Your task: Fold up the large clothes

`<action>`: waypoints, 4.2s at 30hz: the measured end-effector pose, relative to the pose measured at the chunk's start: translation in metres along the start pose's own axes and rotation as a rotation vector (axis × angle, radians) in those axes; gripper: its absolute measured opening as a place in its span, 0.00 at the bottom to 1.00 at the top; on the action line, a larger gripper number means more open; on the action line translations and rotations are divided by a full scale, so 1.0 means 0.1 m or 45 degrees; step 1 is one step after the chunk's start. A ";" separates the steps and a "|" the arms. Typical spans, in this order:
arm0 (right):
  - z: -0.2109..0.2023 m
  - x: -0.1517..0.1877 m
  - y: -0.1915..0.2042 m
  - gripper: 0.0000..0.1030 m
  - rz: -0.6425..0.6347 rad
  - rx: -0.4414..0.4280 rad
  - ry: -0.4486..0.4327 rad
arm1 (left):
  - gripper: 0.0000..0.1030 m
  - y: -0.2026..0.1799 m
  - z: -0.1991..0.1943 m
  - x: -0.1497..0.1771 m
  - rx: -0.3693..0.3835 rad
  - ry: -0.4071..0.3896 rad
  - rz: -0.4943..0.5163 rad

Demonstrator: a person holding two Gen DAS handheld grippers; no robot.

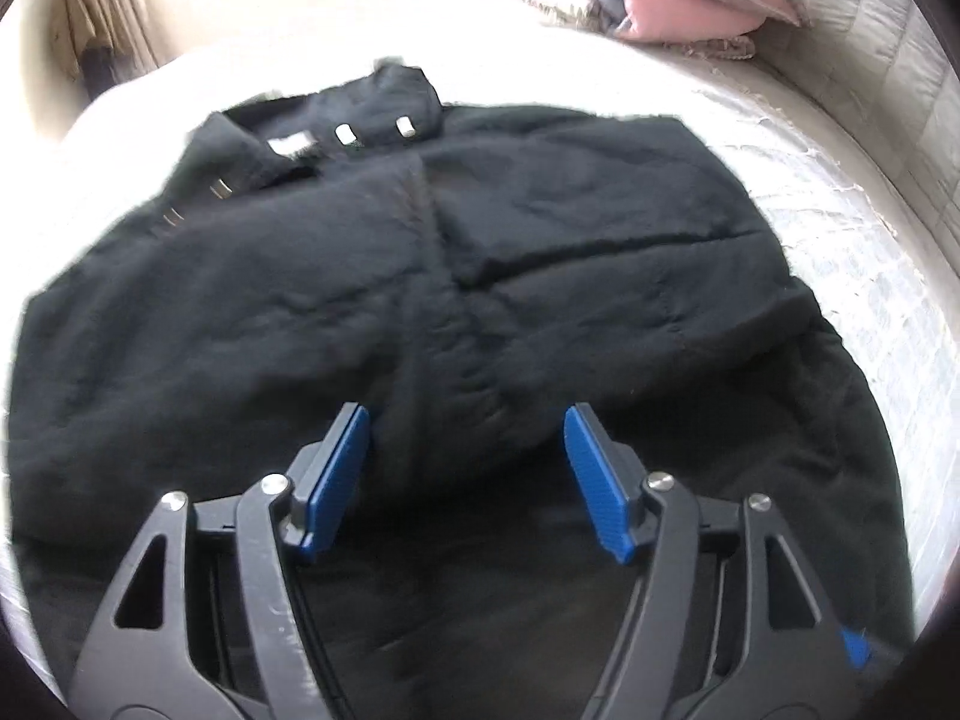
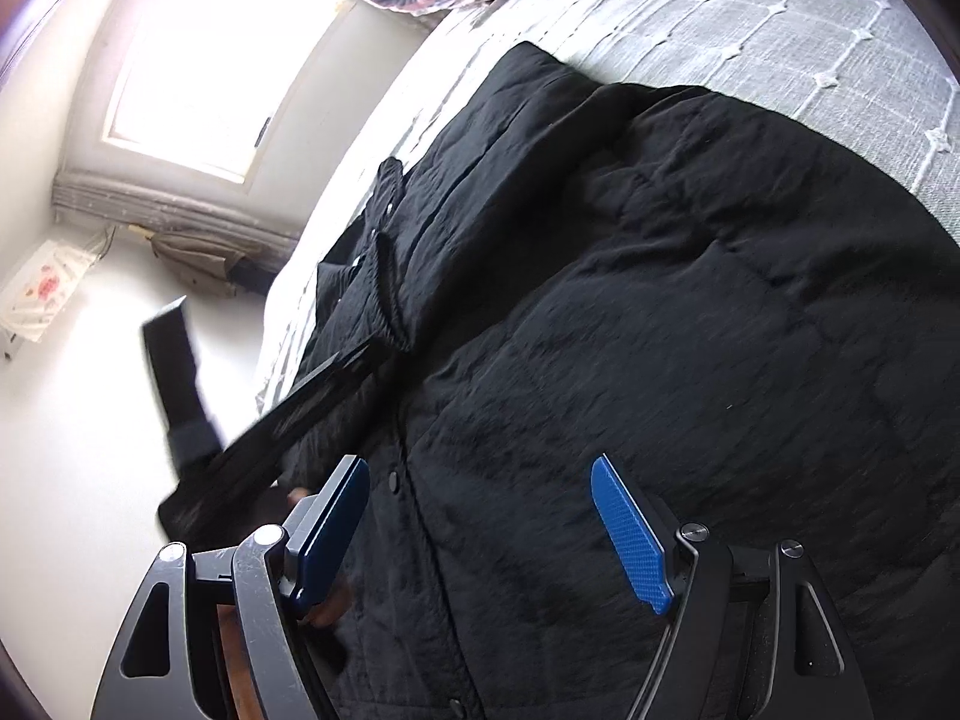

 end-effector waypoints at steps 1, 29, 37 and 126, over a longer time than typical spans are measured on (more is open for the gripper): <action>-0.01 -0.01 -0.02 0.76 0.006 0.000 -0.002 | 0.67 -0.02 0.08 0.01 -0.019 0.009 -0.017; -0.20 -0.01 0.22 0.78 -0.230 0.189 -0.143 | 0.95 1.80 -2.13 2.11 -0.284 -0.434 -0.608; -0.44 -0.01 0.37 0.80 -0.378 0.292 -0.290 | 0.95 2.03 -2.14 2.59 -0.316 -0.338 -0.561; -1.91 1.20 -1.64 0.32 -0.197 0.197 -0.200 | 0.52 2.09 -1.99 4.09 -0.071 0.065 -0.681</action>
Point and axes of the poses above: each gripper's, at about its wrist camera, not at the fingertips, and z roughly the way its jaws point, y to its left, x to its underside, the point moved 1 cm from there along z, roughly the way its jaws point, and after that the axes turned 2 degrees about y, right-handed, at the moved point
